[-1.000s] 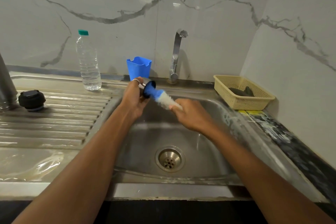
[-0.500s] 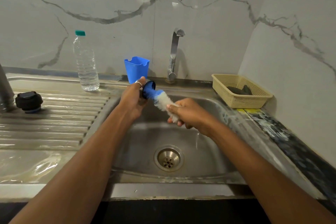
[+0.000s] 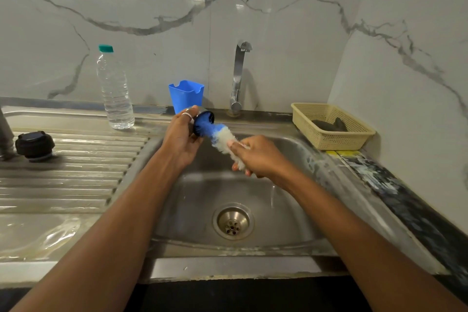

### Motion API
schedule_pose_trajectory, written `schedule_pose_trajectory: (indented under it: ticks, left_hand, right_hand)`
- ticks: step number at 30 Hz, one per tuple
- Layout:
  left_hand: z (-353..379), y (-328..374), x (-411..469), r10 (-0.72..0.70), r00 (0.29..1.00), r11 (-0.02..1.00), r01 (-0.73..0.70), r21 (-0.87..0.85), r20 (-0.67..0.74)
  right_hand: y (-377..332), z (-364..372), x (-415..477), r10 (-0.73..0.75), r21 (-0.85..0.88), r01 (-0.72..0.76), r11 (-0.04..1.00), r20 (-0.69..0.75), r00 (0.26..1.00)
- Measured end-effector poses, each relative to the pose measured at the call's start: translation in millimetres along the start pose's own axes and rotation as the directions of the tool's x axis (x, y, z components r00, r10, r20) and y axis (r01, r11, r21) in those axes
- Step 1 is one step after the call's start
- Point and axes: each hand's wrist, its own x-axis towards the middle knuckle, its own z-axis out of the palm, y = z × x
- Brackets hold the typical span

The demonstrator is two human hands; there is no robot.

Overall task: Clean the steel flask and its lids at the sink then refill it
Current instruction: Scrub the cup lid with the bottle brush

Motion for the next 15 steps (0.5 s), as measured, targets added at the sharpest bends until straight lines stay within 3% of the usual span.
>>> schedule_pose_trajectory:
  ticks: [1, 2, 4, 6, 7, 8, 9, 10, 11, 12, 13, 14, 15]
  left_hand:
    - [0, 0, -1, -0.014, 1.0, 1.0, 0.014, 0.0, 0.0]
    - [0, 0, -1, -0.03, 1.0, 1.0, 0.03, 0.007, -0.01]
    - [-2, 0, -1, -0.049, 0.997, 0.998, 0.052, 0.041, -0.066]
    - [-4, -1, 1, -0.021, 0.995, 0.999, 0.024, 0.038, -0.094]
    - [-5, -1, 1, 0.001, 0.996, 1.0, 0.001, 0.031, -0.085]
    - [-6, -1, 2, 0.02, 0.998, 1.0, -0.018, 0.023, -0.066]
    - [-6, -2, 3, 0.032, 0.998, 0.999, -0.03, 0.022, -0.05]
    - [-6, -2, 3, 0.034, 0.999, 0.999, -0.033, 0.03, -0.037]
    - [-5, -1, 2, 0.03, 0.999, 0.999, -0.029, 0.044, -0.024]
    - [-3, 0, 0, 0.016, 1.0, 0.999, -0.015, 0.046, -0.014]
    - [-1, 0, -2, -0.003, 1.0, 0.999, 0.004, 0.034, -0.013]
    - [1, 1, -3, -0.021, 1.0, 1.0, 0.022, 0.011, -0.018]
    - [2, 1, -4, -0.03, 0.999, 1.0, 0.03, -0.001, -0.026]
  right_hand:
    - [4, -1, 1, -0.098, -0.169, 0.084, 0.982, -0.076, 0.992]
    - [9, -2, 3, -0.246, -0.406, 0.167, 0.899, -0.15, 0.957]
    - [19, -5, 6, -0.478, -0.73, 0.227, 0.645, -0.153, 0.865]
    - [23, -8, 10, -0.559, -0.837, 0.248, 0.487, -0.08, 0.826]
    - [24, -7, 10, -0.569, -0.844, 0.255, 0.471, -0.07, 0.82]
    - [22, -4, 8, -0.565, -0.814, 0.262, 0.518, -0.096, 0.82]
    - [18, -3, 5, -0.508, -0.732, 0.256, 0.632, -0.141, 0.85]
    - [12, -3, 4, -0.353, -0.529, 0.216, 0.821, -0.173, 0.919]
    - [7, -1, 6, -0.133, -0.209, 0.104, 0.972, -0.128, 0.983]
    - [2, -1, 4, 0.033, 0.041, -0.032, 0.999, -0.035, 0.999]
    - [0, -2, 3, 0.072, 0.101, -0.072, 0.992, 0.007, 0.997]
    - [0, -2, 2, 0.008, -0.014, -0.009, 1.0, -0.04, 0.999]
    - [4, -2, 4, -0.133, -0.273, 0.095, 0.957, -0.127, 0.983]
